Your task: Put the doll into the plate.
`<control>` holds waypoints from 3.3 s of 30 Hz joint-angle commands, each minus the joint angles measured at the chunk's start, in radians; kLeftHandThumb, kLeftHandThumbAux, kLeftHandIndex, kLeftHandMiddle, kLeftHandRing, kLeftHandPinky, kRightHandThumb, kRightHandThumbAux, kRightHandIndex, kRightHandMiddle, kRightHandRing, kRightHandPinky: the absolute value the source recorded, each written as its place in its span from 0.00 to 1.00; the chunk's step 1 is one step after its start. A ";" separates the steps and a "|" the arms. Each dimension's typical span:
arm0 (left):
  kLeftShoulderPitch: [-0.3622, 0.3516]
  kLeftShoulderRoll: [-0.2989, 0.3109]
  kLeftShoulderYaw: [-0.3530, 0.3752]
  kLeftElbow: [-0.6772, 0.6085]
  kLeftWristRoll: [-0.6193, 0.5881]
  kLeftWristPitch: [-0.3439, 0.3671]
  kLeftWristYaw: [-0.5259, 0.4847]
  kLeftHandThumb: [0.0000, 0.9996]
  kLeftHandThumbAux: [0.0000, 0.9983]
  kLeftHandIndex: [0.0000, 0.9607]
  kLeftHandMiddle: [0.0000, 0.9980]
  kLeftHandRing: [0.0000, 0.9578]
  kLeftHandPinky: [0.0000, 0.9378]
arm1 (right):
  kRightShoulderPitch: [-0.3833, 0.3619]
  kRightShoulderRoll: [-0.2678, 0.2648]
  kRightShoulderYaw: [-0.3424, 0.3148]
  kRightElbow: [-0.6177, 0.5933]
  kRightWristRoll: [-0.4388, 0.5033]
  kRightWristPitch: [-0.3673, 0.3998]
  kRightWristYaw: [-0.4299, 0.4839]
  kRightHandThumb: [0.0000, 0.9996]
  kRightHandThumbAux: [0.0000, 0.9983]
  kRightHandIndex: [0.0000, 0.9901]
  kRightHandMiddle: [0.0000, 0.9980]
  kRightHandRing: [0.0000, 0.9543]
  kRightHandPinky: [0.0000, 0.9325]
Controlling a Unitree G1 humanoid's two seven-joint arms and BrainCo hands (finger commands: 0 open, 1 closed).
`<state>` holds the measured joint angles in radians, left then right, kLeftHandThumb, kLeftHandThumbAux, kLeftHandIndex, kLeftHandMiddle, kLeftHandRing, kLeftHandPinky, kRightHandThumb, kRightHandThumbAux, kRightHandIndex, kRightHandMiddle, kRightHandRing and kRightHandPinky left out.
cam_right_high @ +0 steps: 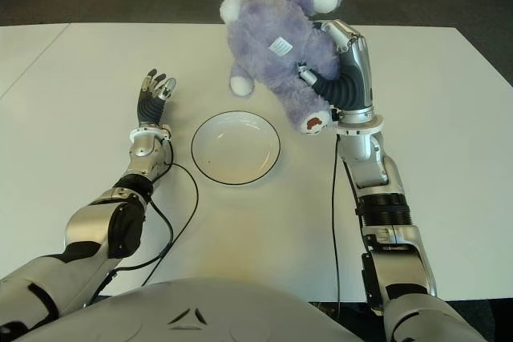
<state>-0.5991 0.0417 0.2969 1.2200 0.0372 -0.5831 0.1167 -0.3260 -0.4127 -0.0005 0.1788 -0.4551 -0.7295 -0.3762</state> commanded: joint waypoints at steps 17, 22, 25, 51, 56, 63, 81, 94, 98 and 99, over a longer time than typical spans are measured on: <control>0.189 -0.055 0.015 0.135 -0.016 0.121 -0.023 0.00 0.52 0.11 0.18 0.19 0.20 | 0.024 0.060 0.082 0.095 0.000 -0.216 0.038 0.70 0.72 0.44 0.86 0.91 0.92; 0.189 -0.052 0.013 0.136 -0.014 0.126 -0.021 0.00 0.52 0.10 0.17 0.18 0.17 | 0.056 0.069 0.122 0.098 0.026 -0.232 0.089 0.70 0.72 0.44 0.86 0.91 0.92; 0.191 -0.054 0.014 0.135 -0.016 0.123 -0.022 0.00 0.52 0.10 0.16 0.17 0.17 | 0.068 0.060 0.139 0.091 0.050 -0.218 0.138 0.70 0.72 0.44 0.87 0.91 0.92; 0.197 -0.061 0.007 0.136 -0.008 0.120 -0.003 0.00 0.53 0.11 0.18 0.19 0.21 | 0.253 0.059 0.215 0.026 -0.048 0.008 0.335 0.70 0.72 0.44 0.88 0.93 0.95; 0.194 -0.063 0.005 0.136 -0.007 0.125 0.005 0.00 0.55 0.11 0.19 0.20 0.20 | 0.296 0.066 0.248 0.132 -0.092 -0.021 0.284 0.70 0.72 0.44 0.88 0.92 0.94; 0.191 -0.063 0.011 0.135 -0.014 0.124 -0.007 0.00 0.55 0.11 0.18 0.20 0.20 | 0.329 0.063 0.280 0.146 -0.087 -0.011 0.294 0.70 0.72 0.44 0.88 0.92 0.95; 0.186 -0.059 -0.022 0.135 0.023 0.140 0.037 0.00 0.57 0.12 0.19 0.21 0.22 | 0.323 0.035 0.339 0.200 0.103 0.005 0.512 0.69 0.72 0.43 0.80 0.86 0.89; 0.188 -0.059 -0.009 0.135 0.010 0.138 0.020 0.00 0.56 0.12 0.19 0.21 0.21 | 0.313 0.032 0.353 0.227 0.108 0.053 0.542 0.66 0.73 0.40 0.32 0.37 0.40; 0.191 -0.059 -0.013 0.136 0.018 0.135 0.034 0.00 0.56 0.12 0.20 0.21 0.22 | 0.294 0.033 0.349 0.293 0.087 0.011 0.503 0.17 0.62 0.05 0.15 0.16 0.14; 0.192 -0.059 -0.013 0.136 0.018 0.133 0.034 0.00 0.56 0.12 0.20 0.21 0.22 | 0.291 0.032 0.349 0.300 0.074 0.006 0.489 0.16 0.62 0.04 0.13 0.14 0.12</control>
<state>-0.5945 0.0380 0.2922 1.2213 0.0502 -0.5788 0.1317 -0.1097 -0.3980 0.2941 0.3235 -0.3252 -0.7362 0.1020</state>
